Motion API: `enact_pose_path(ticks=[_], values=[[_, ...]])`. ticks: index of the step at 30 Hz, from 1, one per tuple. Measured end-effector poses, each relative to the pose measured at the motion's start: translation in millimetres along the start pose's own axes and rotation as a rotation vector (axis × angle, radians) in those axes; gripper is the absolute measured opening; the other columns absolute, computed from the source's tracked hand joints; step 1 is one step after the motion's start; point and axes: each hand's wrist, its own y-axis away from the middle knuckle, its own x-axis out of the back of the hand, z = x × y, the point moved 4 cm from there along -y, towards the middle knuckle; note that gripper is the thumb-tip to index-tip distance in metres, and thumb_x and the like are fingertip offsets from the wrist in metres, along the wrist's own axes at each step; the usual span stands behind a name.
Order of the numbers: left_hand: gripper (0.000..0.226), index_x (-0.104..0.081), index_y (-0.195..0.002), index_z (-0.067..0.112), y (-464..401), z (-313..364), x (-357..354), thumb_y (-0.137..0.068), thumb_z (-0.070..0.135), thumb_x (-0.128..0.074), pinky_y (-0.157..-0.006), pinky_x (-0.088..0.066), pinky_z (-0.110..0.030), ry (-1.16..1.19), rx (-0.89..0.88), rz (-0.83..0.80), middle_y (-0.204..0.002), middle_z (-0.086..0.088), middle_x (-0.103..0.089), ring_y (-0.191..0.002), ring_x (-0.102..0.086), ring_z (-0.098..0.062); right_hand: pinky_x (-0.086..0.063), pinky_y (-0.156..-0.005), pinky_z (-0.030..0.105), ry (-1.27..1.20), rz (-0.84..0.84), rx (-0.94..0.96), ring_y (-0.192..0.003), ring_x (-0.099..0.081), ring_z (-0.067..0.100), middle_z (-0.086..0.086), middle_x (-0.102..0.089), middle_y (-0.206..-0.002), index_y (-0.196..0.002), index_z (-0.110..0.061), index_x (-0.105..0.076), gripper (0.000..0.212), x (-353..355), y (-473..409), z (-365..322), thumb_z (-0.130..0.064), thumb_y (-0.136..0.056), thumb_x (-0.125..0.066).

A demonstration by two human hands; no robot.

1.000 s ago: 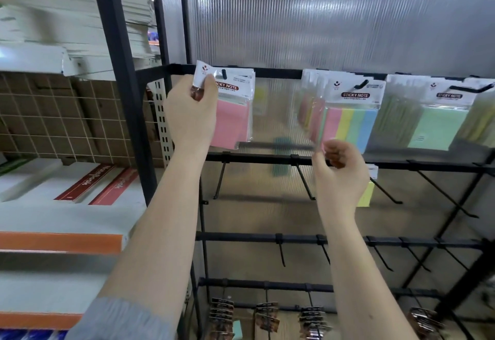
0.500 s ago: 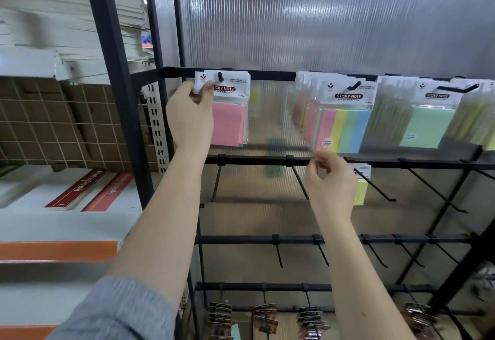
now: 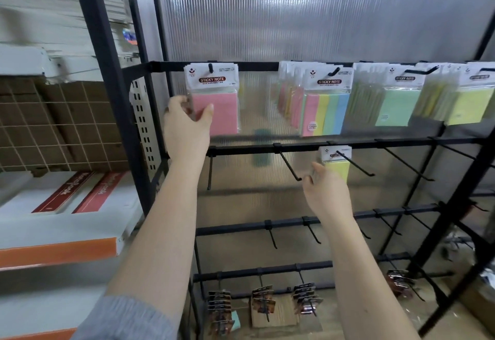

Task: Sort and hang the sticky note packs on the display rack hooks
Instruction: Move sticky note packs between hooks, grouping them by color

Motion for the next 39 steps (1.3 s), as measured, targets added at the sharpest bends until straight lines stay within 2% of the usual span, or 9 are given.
enact_pose_path(ticks=[6, 10, 13, 15, 20, 25, 30, 34, 39], values=[[0.055, -0.039, -0.133, 0.015, 36.2, -25.5, -8.2, -0.089, 0.040, -0.060, -0.078, -0.039, -0.026, 0.017, 0.127, -0.103, -0.119, -0.002, -0.057, -0.096, -0.053, -0.012, -0.040, -0.057, 0.025, -0.006, 0.017, -0.059, -0.066, -0.052, 0.016, 0.009, -0.066, -0.092, -0.142, -0.015, -0.043, 0.045, 4.6, 16.7, 15.5, -0.018, -0.097, -0.045], [0.056, -0.032, -0.140, 0.014, 58.9, -31.8, -25.4, -0.093, 0.037, -0.053, -0.075, -0.037, -0.028, 0.055, 0.278, -0.170, -0.109, 0.003, -0.055, -0.091, -0.048, -0.011, -0.037, -0.070, 0.024, 0.052, 0.008, -0.082, -0.094, -0.058, 0.025, 0.011, -0.065, -0.114, -0.138, -0.011, -0.047, 0.041, 15.2, 19.5, 28.3, -0.017, -0.098, -0.043], [0.053, -0.032, -0.142, 0.013, 78.2, -30.9, -46.3, -0.096, 0.032, -0.050, -0.066, -0.035, -0.022, 0.077, 0.356, -0.222, -0.083, 0.013, -0.047, -0.076, -0.048, -0.007, -0.038, -0.075, 0.025, 0.074, 0.001, -0.129, -0.109, -0.058, 0.029, 0.012, -0.060, -0.126, -0.141, -0.009, -0.043, 0.044, 20.9, 12.3, 45.9, -0.018, -0.098, -0.042], [0.046, -0.037, -0.139, 0.016, 88.8, -26.1, -61.9, -0.096, 0.030, -0.049, -0.054, -0.030, -0.019, 0.056, 0.348, -0.284, -0.079, 0.017, -0.044, -0.067, -0.043, -0.001, -0.039, -0.074, 0.025, 0.080, 0.007, -0.149, -0.106, -0.059, 0.030, 0.013, -0.063, -0.122, -0.141, -0.011, -0.044, 0.046, 23.9, 4.4, 62.9, -0.020, -0.097, -0.042], [0.025, -0.058, -0.117, 0.019, 95.8, -4.7, -98.3, -0.095, 0.027, -0.048, -0.055, -0.034, -0.019, -0.034, 0.240, -0.348, -0.113, 0.006, -0.059, -0.081, -0.050, -0.006, -0.040, -0.087, 0.027, 0.069, -0.004, -0.212, -0.118, -0.053, 0.028, 0.012, -0.056, -0.133, -0.142, -0.008, -0.041, 0.046, 37.9, -16.2, 103.9, -0.021, -0.098, -0.043], [0.023, -0.062, -0.110, 0.014, 99.3, 18.8, -147.4, -0.095, 0.026, -0.048, -0.070, -0.037, -0.026, -0.172, 0.175, -0.402, -0.099, 0.002, -0.059, -0.086, -0.049, -0.015, -0.037, -0.078, 0.023, 0.078, -0.080, -0.235, -0.112, -0.056, 0.026, 0.013, -0.055, -0.133, -0.146, -0.009, -0.034, 0.049, 46.0, -52.0, 158.5, -0.019, -0.099, -0.042], [0.024, -0.066, -0.102, 0.013, 106.1, 35.4, -190.8, -0.093, 0.026, -0.048, -0.068, -0.038, -0.028, -0.247, 0.198, -0.341, -0.095, -0.003, -0.064, -0.083, -0.053, -0.020, -0.042, -0.087, 0.027, 0.106, -0.176, -0.175, -0.117, -0.054, 0.027, 0.012, -0.052, -0.137, -0.147, -0.009, -0.031, 0.050, 58.4, -101.5, 194.6, -0.018, -0.099, -0.042], [0.021, -0.065, -0.100, 0.015, 113.8, 42.4, -212.4, -0.092, 0.022, -0.047, -0.068, -0.039, -0.027, -0.257, 0.247, -0.249, -0.094, -0.002, -0.066, -0.084, -0.053, -0.019, -0.042, -0.076, 0.023, 0.040, -0.251, -0.077, -0.090, -0.060, 0.020, 0.011, -0.056, -0.133, -0.148, -0.011, -0.031, 0.051, 64.2, -138.8, 201.9, -0.018, -0.099, -0.042], [0.020, -0.065, -0.102, 0.018, 124.3, 43.3, -230.4, -0.092, 0.020, -0.047, -0.068, -0.039, -0.025, -0.321, 0.255, -0.216, -0.096, 0.005, -0.061, -0.085, -0.052, -0.013, -0.042, -0.083, 0.024, -0.025, -0.371, -0.020, -0.112, -0.059, 0.024, 0.010, -0.051, -0.139, -0.149, -0.011, -0.029, 0.050, 49.9, -177.6, 194.9, -0.020, -0.101, -0.041]])
